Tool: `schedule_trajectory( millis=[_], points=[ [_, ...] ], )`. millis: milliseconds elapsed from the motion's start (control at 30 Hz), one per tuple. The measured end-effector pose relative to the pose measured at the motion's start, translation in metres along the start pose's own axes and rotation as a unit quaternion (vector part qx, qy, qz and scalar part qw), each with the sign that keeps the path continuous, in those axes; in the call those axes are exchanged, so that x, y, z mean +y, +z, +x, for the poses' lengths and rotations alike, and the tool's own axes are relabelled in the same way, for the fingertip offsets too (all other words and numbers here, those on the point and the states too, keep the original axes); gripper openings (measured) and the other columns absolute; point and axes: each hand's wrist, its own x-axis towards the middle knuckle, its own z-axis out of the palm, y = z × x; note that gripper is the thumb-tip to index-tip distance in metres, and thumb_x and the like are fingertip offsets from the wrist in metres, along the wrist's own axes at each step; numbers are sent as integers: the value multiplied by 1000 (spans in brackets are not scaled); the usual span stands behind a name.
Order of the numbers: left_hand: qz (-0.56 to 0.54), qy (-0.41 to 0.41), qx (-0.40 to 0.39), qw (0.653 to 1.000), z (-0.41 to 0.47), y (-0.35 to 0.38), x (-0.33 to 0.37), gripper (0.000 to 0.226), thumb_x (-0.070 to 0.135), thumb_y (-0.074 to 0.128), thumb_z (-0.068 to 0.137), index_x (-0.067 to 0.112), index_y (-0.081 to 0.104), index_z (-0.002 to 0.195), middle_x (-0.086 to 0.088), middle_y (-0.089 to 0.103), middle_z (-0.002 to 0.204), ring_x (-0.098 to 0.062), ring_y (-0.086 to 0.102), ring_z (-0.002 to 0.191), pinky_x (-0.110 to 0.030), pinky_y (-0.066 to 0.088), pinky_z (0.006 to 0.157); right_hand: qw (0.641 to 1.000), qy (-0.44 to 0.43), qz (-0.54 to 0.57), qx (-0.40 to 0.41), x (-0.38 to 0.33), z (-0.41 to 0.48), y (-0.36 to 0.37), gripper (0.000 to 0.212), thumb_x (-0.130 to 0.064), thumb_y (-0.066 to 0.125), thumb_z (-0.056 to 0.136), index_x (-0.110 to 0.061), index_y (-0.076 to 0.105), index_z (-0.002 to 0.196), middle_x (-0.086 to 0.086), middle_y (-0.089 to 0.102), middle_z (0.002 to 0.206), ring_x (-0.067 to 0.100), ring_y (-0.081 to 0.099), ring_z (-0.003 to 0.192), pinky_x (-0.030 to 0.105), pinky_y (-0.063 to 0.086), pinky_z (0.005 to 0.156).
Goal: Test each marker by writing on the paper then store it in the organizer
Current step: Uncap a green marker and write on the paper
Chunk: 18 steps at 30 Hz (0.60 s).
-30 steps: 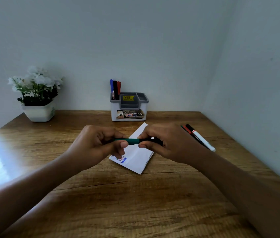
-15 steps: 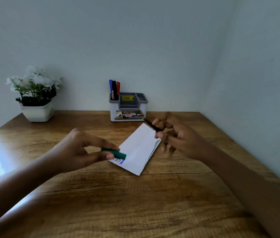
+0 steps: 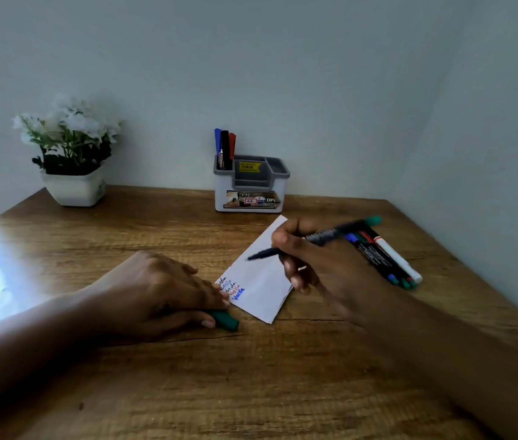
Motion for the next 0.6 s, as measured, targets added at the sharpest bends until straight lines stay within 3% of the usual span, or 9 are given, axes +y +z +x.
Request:
schedule_trajectory(
  millis=[100, 200, 333, 600],
  points=[
    [23, 4, -6, 1000, -2, 4, -5, 25, 47, 51, 91, 37, 67, 108, 14, 74, 100, -10, 71, 95, -44, 59, 77, 997, 35, -55, -40, 4, 10, 8, 4, -14, 62, 86, -13, 65, 89, 3, 63, 63, 17, 59, 55, 25, 50, 51],
    [15, 10, -6, 1000, -2, 5, -4, 31, 51, 45, 95, 34, 68, 105, 14, 74, 97, -10, 72, 91, -43, 60, 74, 988, 33, -131, -80, 12, 10, 10, 14, -3, 64, 82, -13, 68, 90, 4, 71, 78, 14, 68, 70, 26, 58, 66],
    [-1, 10, -14, 1000, -2, 6, -3, 41, 56, 36, 97, 32, 68, 104, 12, 75, 96, -11, 73, 89, -43, 60, 70, 977, 10, -205, -61, 19, 9, 11, 12, -3, 67, 80, -15, 66, 82, 2, 67, 79, 11, 63, 62, 24, 56, 60],
    [-21, 10, -1, 1000, 0, 6, 4, 45, 61, 33, 97, 31, 66, 104, 12, 75, 93, -12, 74, 85, -44, 61, 65, 977, 13, -202, -67, 22, 10, 13, 12, 1, 63, 79, -11, 65, 79, 3, 64, 75, 7, 59, 63, 20, 53, 56]
  ],
)
